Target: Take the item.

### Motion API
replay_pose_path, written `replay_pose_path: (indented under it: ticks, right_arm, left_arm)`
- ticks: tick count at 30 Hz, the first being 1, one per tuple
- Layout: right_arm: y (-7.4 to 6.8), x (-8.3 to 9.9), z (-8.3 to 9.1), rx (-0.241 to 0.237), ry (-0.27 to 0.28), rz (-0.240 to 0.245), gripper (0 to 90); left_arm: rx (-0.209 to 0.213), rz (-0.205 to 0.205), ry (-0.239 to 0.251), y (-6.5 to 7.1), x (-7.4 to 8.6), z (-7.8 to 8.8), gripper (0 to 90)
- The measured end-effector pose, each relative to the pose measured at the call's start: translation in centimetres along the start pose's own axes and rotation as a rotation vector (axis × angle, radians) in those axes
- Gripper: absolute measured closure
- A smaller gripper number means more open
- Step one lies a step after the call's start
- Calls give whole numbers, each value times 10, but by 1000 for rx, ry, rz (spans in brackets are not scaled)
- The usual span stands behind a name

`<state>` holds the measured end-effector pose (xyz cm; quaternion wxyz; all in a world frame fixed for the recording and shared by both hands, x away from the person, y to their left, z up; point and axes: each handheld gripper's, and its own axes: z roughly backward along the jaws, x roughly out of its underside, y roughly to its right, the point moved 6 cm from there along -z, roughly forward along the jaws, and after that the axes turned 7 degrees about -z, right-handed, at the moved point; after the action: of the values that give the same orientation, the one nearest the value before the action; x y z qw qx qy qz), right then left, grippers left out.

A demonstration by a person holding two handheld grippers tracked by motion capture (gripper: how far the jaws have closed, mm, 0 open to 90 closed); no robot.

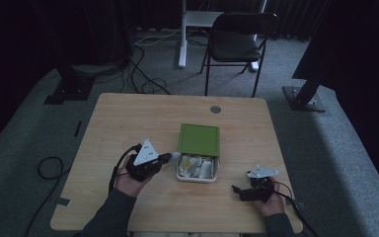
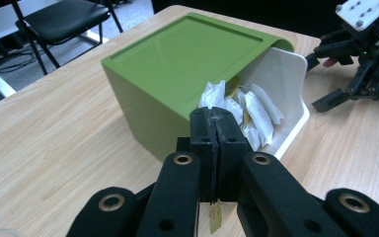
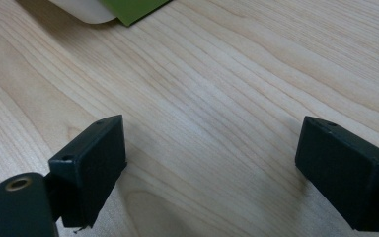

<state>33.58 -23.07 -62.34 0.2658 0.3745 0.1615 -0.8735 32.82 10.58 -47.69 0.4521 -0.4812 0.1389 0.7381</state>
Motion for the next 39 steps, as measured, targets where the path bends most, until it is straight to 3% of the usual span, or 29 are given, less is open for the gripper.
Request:
replay_pose_path:
  ticks: [26, 39]
  right_arm:
    - [0, 0, 0, -1, 0, -2, 115]
    - [0, 0, 0, 0, -1, 0, 114]
  left_arm:
    - [-39, 81, -15, -39, 15, 6, 900]
    - [-83, 112, -24, -65, 20, 11, 900]
